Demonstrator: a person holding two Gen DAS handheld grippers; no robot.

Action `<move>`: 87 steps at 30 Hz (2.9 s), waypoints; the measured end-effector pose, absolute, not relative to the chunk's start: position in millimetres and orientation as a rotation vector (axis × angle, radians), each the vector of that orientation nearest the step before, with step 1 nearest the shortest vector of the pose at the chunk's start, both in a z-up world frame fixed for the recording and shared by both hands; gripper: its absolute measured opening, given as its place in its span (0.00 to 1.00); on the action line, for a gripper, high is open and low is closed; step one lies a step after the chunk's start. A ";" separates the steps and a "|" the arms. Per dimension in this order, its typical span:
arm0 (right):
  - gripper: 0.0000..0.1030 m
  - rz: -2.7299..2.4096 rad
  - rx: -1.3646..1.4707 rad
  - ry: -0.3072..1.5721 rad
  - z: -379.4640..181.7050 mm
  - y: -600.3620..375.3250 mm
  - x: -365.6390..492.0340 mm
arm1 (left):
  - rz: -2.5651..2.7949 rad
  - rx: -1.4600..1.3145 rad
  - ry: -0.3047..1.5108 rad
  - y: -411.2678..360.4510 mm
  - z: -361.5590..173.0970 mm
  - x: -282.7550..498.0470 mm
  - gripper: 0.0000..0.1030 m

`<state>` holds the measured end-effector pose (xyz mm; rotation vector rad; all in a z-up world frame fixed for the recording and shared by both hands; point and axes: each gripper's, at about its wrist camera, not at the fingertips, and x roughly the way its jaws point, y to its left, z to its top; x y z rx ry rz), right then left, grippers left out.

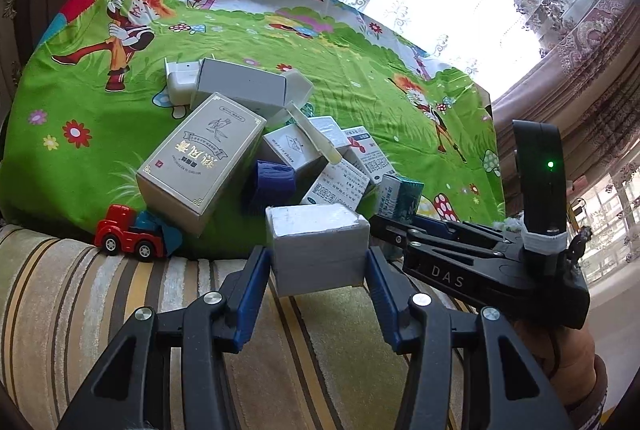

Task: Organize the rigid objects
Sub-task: 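Carry both held boxes over the purple storage box and open both tools, then move both open tools back toward the box pile on the bed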

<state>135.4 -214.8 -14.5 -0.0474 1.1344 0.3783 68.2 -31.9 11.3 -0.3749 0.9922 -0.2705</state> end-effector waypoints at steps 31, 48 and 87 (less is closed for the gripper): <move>0.37 0.163 0.077 0.958 46.5 -357.3 38.2 | -0.526 -0.204 0.981 -132.7 35.0 36.8 0.48; 0.37 -0.078 0.129 0.950 40.1 -457.0 5.8 | -0.676 -0.068 0.998 -214.6 38.5 30.5 0.49; 0.90 -0.284 0.076 0.777 79.3 -480.9 -12.2 | -0.655 0.207 0.583 -264.5 97.2 3.8 0.76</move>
